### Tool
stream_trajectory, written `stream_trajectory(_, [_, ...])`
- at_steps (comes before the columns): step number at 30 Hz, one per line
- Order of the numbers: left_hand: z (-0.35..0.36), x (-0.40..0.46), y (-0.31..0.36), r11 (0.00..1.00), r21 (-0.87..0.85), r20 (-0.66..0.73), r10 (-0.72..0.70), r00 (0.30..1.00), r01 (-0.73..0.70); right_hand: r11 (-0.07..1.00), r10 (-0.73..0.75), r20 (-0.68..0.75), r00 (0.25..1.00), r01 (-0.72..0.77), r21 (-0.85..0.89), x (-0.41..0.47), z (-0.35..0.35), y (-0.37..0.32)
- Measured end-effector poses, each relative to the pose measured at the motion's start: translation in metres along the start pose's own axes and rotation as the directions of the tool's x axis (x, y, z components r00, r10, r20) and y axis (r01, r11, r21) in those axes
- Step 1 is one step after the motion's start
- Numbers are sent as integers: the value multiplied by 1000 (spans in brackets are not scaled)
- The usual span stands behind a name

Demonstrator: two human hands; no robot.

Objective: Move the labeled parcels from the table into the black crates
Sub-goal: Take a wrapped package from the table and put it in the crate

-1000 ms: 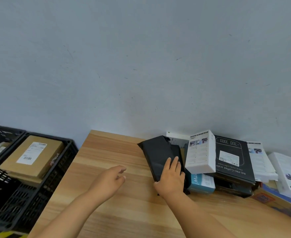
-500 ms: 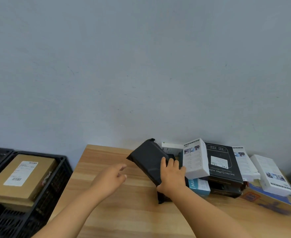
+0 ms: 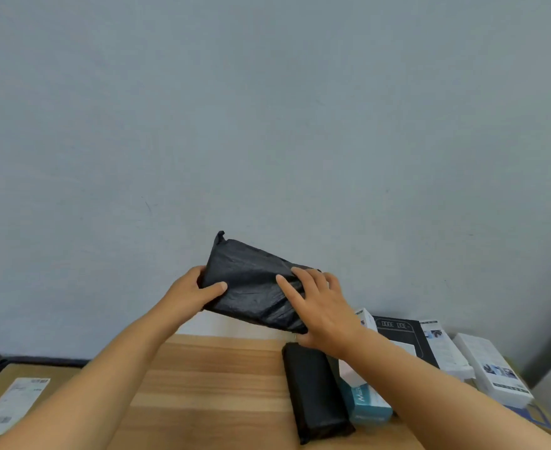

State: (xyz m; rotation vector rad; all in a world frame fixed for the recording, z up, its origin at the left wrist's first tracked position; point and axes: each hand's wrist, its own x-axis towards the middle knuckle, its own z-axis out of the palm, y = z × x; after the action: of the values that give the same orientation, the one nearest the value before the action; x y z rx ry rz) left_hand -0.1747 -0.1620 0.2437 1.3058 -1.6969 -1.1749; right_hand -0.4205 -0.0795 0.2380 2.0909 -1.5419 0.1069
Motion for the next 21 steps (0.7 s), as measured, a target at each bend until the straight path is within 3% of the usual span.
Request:
stream_trajectory(3, [-16, 1, 12, 976, -208, 60, -60, 996, 71, 999, -39, -60, 997, 37, -32, 6, -14, 6])
stream_trajectory(7, [-30, -3, 21, 948, -315, 48, -40, 998, 53, 999, -42, -116, 992, 42, -6, 7, -23, 9])
stream_trajectory(10, [-36, -7, 25, 926, -368, 38, -76, 996, 84, 975, 180, -114, 977, -161, 154, 7, -29, 6])
stream_trajectory(12, [-40, -9, 26, 920, -381, 26, -92, 995, 95, 848, 381, 11, 924, -355, 394, 6, -34, 4])
stream_trajectory(14, [-42, -11, 25, 916, -390, 15, -95, 995, 93, 645, 523, 125, 843, -488, 588, 8, -38, 2])
stream_trajectory(17, [-41, -12, 26, 917, -391, 7, -83, 996, 80, 441, 587, 293, 755, -602, 666, 17, -41, 2])
stream_trajectory(21, [-36, -12, 33, 916, -396, -22, -72, 997, 57, 191, 656, 382, 651, -633, 750, 28, -46, 5])
